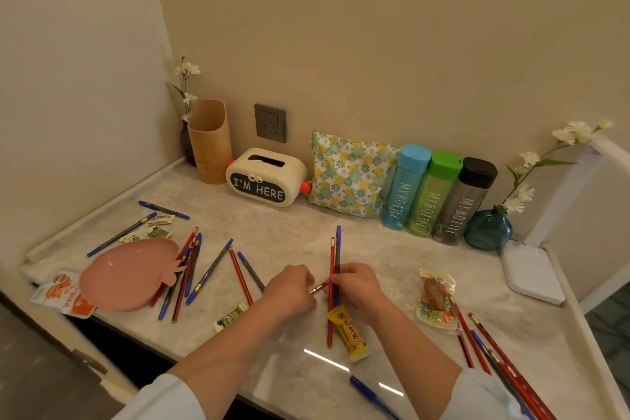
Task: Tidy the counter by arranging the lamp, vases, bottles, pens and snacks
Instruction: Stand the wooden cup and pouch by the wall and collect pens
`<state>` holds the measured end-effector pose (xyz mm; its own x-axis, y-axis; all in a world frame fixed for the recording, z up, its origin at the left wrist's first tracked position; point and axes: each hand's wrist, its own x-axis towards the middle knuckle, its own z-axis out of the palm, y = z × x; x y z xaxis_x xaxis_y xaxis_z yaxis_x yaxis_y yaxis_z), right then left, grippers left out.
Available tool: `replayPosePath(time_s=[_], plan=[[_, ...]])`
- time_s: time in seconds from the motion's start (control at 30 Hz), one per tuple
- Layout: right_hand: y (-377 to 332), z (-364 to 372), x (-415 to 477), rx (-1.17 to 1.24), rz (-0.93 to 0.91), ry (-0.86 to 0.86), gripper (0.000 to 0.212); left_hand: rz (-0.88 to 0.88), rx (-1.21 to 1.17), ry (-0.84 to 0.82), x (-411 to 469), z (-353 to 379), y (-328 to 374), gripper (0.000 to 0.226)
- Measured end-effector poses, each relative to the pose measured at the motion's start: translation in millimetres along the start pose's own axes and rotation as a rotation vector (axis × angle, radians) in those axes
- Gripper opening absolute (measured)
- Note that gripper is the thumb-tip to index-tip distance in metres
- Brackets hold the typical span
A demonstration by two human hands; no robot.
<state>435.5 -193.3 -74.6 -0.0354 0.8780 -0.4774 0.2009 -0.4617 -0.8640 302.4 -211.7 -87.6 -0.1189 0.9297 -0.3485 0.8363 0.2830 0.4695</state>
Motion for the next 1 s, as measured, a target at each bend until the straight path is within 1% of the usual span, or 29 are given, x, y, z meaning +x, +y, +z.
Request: replayPosePath(time_s=[0.07, 0.13, 0.23, 0.3, 0.37, 0.43, 0.47, 0.53, 0.7, 0.87, 1.0], plan=[[-2, -4, 0, 0.052, -0.014, 0.002, 0.015, 0.032, 0.098, 0.044, 0, 2, 4, 0.026], [-3, -6, -1, 0.083, -0.021, -0.010, 0.015, 0.028, 0.130, 0.074, 0, 4, 7, 0.018], [-6, -5, 2, 0.133, -0.031, -0.010, 0.016, -0.013, 0.047, 0.106, 6, 2, 7, 0.018], [-10, -2, 4, 0.185, -0.041, -0.009, 0.016, -0.053, -0.140, 0.133, 10, -4, 6, 0.015], [-18, 2, 7, 0.210, -0.060, -0.020, 0.015, -0.078, -0.441, 0.164, 16, -11, 7, 0.009], [-27, 7, 10, 0.209, -0.085, -0.050, 0.016, -0.075, -0.703, 0.174, 15, -21, 11, 0.012], [-32, 9, 11, 0.209, -0.095, -0.060, 0.017, -0.060, -0.790, 0.172, 14, -25, 13, 0.015], [-44, 17, 14, 0.214, -0.114, -0.072, 0.019, -0.020, -0.892, 0.186, 13, -36, 13, 0.018], [-83, 47, 18, 0.217, -0.177, -0.137, 0.021, 0.047, -0.964, 0.300, 13, -75, 0, 0.012], [-143, 96, 25, 0.182, -0.272, -0.234, 0.019, 0.064, -0.929, 0.427, 30, -142, -31, 0.016], [-187, 136, 39, 0.157, -0.359, -0.225, 0.021, 0.161, -0.861, 0.507, 46, -198, -53, 0.018]])
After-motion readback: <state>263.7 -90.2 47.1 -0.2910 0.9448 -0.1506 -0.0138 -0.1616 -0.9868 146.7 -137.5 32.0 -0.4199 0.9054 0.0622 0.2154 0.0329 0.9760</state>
